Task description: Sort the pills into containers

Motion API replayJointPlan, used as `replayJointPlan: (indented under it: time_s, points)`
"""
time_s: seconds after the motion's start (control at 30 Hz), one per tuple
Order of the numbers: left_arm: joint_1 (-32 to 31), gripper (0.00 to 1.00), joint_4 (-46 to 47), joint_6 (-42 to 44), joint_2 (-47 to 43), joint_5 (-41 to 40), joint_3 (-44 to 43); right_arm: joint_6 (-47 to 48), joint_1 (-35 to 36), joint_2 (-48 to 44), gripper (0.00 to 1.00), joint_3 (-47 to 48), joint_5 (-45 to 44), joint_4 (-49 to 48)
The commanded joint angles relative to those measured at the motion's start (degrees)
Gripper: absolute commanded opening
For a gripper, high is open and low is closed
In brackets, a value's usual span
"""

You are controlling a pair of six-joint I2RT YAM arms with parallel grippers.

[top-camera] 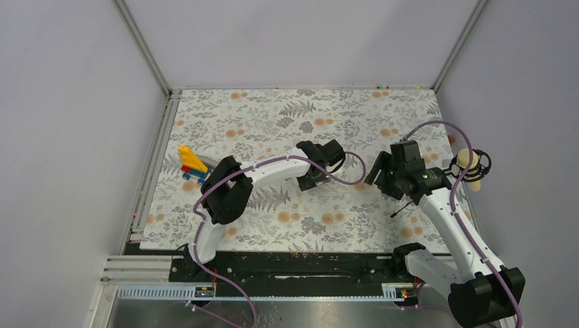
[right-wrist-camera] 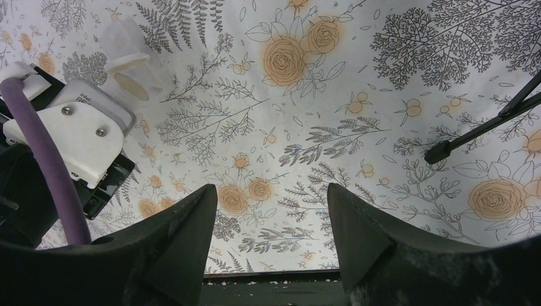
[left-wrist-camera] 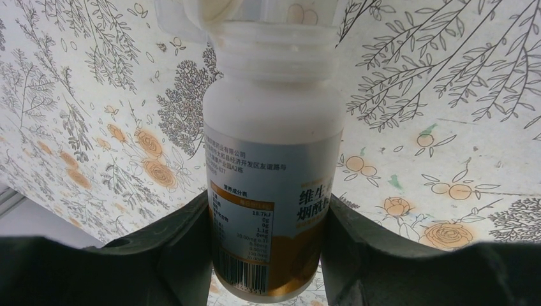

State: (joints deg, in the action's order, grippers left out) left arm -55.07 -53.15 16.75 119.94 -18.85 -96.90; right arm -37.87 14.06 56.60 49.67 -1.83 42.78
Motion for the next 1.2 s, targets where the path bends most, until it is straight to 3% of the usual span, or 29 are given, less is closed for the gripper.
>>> replayJointPlan:
  time_s: [0.0,1.17]
  points:
    - [-0.1,0.00,-1.2,0.6,-0.8,-2.8,-2.1,-0.1,-0.4,-0.8,0.72,-0.2,0.7,-1.0]
    - [-2.3,0.00,-5.9,2.0,5.0,-10.6,-6.9,0.6,-0.6,-1.9,0.71,-2.8,-1.7,-0.9]
